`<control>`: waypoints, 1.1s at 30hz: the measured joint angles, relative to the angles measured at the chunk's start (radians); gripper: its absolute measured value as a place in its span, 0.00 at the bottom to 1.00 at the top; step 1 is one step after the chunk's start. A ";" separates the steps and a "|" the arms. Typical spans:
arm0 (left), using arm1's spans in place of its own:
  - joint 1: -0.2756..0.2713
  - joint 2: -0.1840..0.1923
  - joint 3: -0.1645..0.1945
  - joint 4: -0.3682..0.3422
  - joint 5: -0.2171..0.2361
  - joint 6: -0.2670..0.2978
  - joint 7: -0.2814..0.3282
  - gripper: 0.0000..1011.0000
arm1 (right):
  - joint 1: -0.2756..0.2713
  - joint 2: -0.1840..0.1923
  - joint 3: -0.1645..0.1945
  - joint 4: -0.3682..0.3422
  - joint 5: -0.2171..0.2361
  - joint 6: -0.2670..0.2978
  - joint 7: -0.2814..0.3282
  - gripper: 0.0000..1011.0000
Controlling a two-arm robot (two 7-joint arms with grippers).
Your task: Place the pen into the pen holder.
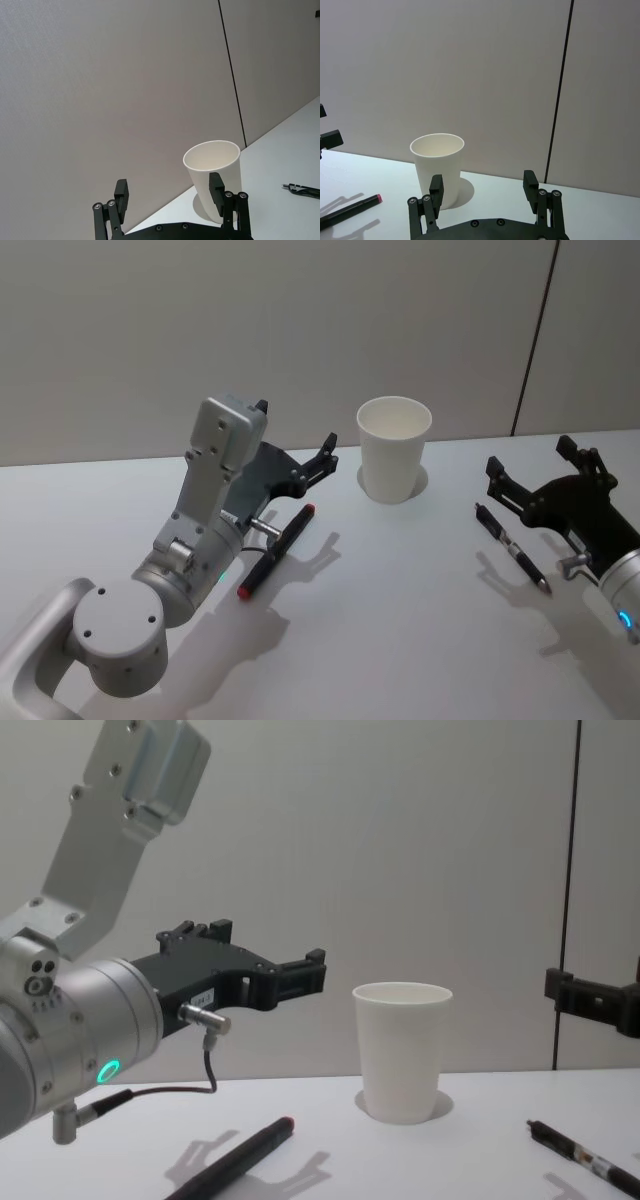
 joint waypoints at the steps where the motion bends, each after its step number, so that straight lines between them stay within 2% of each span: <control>1: 0.000 0.000 0.000 0.000 0.000 0.000 0.000 0.99 | 0.000 0.000 0.000 0.000 0.000 0.000 0.000 0.99; 33: 0.000 0.000 0.000 0.000 0.000 0.000 0.000 0.99 | 0.000 0.000 0.000 0.000 0.000 0.000 0.000 0.99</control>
